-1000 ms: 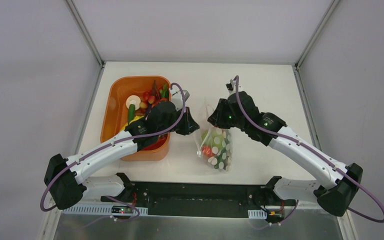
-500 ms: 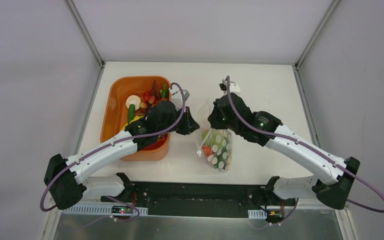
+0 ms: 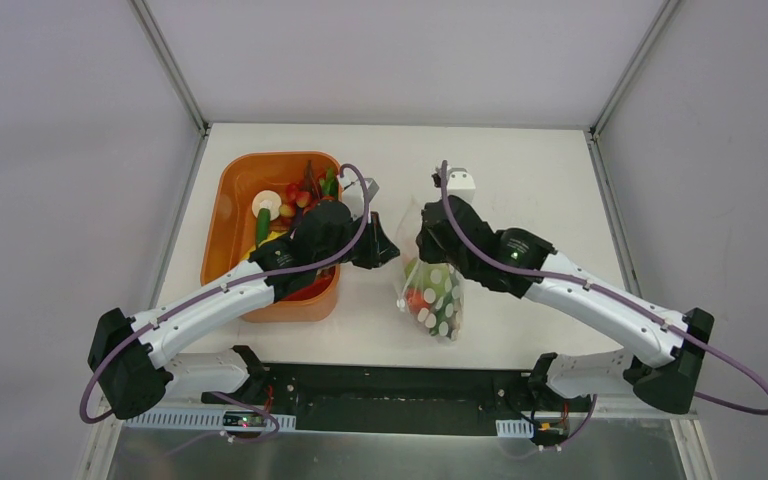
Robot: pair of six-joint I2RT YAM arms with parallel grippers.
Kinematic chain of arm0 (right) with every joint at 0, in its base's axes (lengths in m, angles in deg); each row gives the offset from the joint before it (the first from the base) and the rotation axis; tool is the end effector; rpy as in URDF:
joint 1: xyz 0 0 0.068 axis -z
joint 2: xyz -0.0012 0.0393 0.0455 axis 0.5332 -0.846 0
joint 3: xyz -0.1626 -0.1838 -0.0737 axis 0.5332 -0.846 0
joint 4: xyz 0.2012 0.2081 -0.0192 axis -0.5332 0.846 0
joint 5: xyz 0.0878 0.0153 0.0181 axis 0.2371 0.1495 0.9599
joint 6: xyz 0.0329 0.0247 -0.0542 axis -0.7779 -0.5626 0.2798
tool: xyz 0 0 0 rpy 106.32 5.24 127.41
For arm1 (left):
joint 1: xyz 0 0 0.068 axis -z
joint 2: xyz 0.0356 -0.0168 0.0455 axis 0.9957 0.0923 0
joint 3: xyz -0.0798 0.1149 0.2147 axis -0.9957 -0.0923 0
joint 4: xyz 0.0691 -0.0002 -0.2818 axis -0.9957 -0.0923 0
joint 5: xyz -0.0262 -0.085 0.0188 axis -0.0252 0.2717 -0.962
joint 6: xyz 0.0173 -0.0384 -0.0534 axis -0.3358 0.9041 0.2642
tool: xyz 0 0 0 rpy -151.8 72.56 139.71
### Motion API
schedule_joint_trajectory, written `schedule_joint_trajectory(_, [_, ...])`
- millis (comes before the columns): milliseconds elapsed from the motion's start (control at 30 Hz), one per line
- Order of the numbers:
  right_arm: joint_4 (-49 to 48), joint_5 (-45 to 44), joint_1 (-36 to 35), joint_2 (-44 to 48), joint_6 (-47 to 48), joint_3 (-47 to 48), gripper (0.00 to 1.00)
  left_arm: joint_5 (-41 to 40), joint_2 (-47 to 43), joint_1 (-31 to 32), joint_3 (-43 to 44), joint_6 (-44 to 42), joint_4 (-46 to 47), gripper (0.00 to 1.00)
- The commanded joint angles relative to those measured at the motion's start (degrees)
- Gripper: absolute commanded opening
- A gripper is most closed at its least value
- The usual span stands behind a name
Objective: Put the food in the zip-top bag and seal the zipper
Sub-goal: Adjust the zipper food storage bag at the center of the board.
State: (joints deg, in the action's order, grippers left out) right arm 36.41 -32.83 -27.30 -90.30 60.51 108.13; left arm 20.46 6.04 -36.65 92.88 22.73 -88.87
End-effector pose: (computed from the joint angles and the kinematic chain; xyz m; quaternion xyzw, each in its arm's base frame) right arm 0.1858 0.2630 0.3476 -0.1574 0.8511 0.1267 0.4845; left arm 0.2132 -0.2459 0.2915 0.1203 0.7988 -0.4220 0.4116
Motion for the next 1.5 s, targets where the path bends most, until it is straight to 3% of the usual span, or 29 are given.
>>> schedule_joint_trajectory(0, [-7.6,6.9,-0.2,6.3,0.2,-4.6,0.20,-0.2,-2.2,0.6,3.5,0.1,1.0,0.00])
schedule_joint_trajectory(133, [-10.7,10.3,-0.1,10.1,-0.4,-7.1,0.36,-0.3,-2.4,0.6,3.5,0.0,0.8,0.00])
schedule_joint_trajectory(500, [-17.6,7.7,0.3,21.7,-1.1,-15.0,0.48,-0.8,-3.0,0.6,3.3,-0.4,-0.4,0.00])
schedule_joint_trajectory(800, [-13.7,0.3,4.4,22.5,-4.9,-18.3,0.50,-0.2,-1.9,0.6,4.4,-1.9,-2.0,0.00])
schedule_joint_trajectory(1067, [-13.8,21.0,19.1,26.1,-9.3,-27.3,0.50,-1.1,-1.4,0.6,3.8,-3.5,-2.7,0.00])
schedule_joint_trajectory(1300, [-17.3,32.5,20.2,31.8,-10.2,-36.2,0.48,1.2,0.8,-1.8,5.5,-6.6,-4.3,0.00])
schedule_joint_trajectory(1467, [-22.0,37.0,20.2,30.1,-11.6,-40.5,0.46,4.0,2.1,-4.3,5.0,-8.3,-3.2,0.00])
